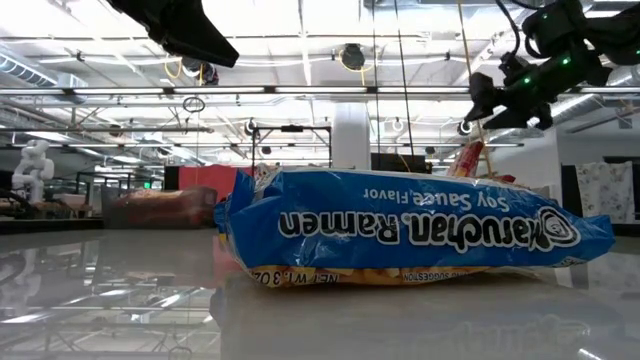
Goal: Sort Maruchan noodles
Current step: Put the red noodle pack into the gray bin
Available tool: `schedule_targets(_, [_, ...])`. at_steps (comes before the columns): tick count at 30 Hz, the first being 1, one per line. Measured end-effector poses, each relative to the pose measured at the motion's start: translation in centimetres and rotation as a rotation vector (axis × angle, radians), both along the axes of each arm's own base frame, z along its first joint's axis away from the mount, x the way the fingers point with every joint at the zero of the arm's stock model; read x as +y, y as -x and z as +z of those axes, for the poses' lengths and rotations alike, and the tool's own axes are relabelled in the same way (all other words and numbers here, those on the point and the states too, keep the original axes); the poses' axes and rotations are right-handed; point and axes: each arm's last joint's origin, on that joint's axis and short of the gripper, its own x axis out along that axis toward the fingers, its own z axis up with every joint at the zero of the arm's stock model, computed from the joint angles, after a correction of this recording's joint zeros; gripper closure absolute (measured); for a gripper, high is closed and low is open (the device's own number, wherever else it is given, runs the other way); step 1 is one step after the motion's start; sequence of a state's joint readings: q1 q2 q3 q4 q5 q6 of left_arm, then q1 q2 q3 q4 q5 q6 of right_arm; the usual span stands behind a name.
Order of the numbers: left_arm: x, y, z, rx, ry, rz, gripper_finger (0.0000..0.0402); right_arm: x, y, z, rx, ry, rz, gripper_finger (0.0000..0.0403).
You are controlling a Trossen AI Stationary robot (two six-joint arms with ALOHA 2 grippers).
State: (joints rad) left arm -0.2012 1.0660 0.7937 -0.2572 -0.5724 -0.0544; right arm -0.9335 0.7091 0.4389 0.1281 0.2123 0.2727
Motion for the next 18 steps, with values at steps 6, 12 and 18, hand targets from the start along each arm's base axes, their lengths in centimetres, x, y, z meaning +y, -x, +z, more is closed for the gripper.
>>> schedule_targets(6, [0.0,0.0,0.0,0.003,-0.001,-0.001,0.0188,-0.1,-1.4,-0.4,-0.044,0.135,0.074,0.0184])
schedule_targets(12, [0.0,0.0,0.0,0.005,-0.006,-0.003,0.0188,-0.4,-3.7,-0.7,-0.045,0.178,0.150,0.0184])
schedule_targets(18, [0.0,0.0,0.0,0.010,-0.015,-0.008,0.0188,-1.6,-5.6,-2.1,-0.006,0.164,0.176,0.0210])
